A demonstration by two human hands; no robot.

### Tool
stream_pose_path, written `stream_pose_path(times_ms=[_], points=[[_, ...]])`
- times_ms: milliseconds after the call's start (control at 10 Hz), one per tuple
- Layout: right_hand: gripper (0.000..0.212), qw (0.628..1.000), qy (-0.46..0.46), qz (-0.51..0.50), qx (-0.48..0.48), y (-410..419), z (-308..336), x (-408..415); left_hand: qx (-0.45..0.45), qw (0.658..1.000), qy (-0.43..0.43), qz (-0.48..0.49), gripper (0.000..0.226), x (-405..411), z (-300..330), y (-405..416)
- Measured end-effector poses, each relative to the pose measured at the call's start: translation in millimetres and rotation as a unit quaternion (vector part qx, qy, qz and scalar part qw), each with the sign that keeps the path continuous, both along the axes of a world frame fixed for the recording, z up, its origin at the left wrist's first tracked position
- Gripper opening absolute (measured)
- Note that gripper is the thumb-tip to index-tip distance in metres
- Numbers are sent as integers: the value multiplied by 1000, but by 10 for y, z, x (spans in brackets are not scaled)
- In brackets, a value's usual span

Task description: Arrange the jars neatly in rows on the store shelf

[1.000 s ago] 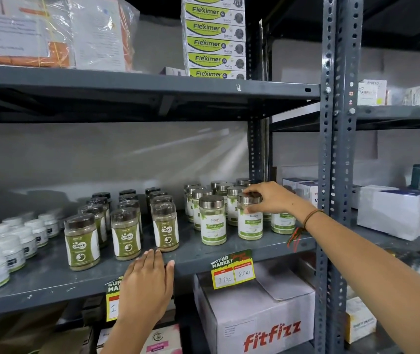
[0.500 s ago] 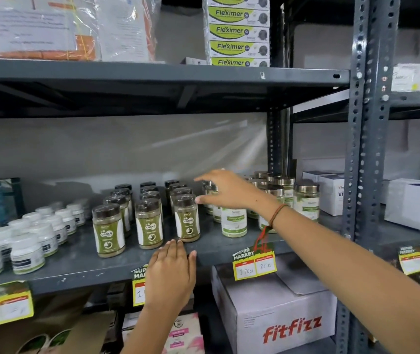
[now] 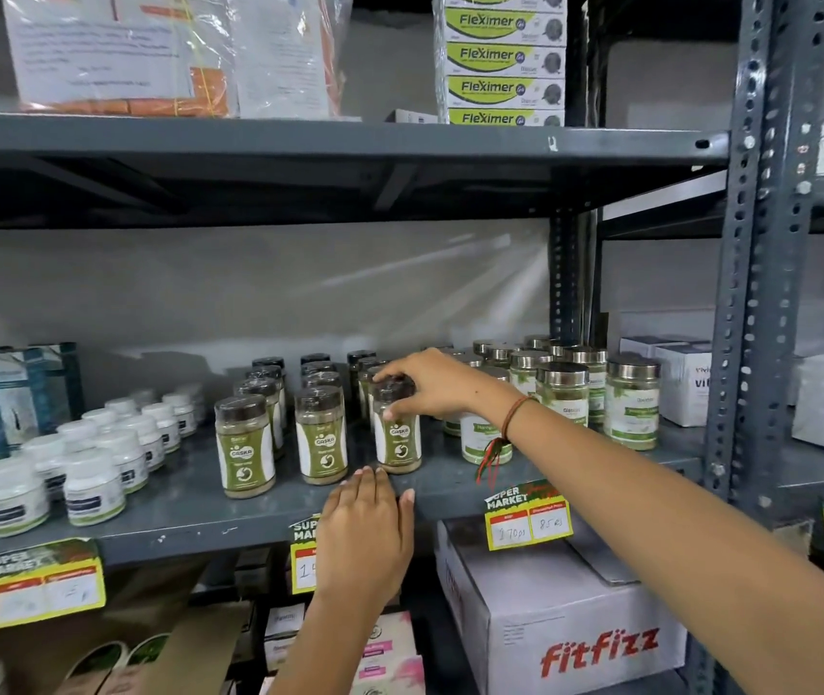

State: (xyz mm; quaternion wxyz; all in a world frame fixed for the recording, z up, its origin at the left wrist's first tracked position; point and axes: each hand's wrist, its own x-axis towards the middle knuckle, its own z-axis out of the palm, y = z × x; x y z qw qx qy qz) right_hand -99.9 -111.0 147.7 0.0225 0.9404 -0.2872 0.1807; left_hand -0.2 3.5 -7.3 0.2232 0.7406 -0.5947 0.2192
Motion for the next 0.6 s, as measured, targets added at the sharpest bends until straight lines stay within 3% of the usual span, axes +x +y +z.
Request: stream_pose_path(times_ms=[400, 600], points=[[65, 999, -19, -4, 38, 13, -37, -46, 6, 1000, -1, -7, 63, 17, 4, 11], [67, 999, -33, 1, -8, 33, -22, -209, 48, 999, 13, -16, 63, 20, 123, 6]])
